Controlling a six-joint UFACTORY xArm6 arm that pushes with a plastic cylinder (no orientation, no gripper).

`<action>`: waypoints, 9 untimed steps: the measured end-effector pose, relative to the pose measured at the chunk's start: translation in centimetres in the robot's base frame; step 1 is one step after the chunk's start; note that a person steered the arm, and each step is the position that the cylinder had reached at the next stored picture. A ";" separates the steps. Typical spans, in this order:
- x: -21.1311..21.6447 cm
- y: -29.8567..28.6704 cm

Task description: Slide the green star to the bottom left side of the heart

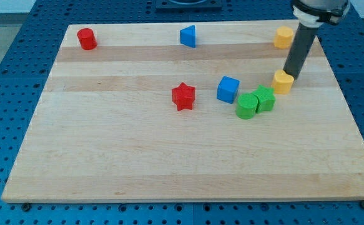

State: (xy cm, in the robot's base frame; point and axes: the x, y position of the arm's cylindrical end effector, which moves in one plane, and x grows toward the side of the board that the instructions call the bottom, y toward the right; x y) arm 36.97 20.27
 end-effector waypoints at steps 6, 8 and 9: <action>6.1 -6.5; 19.4 -4.2; 18.2 -1.1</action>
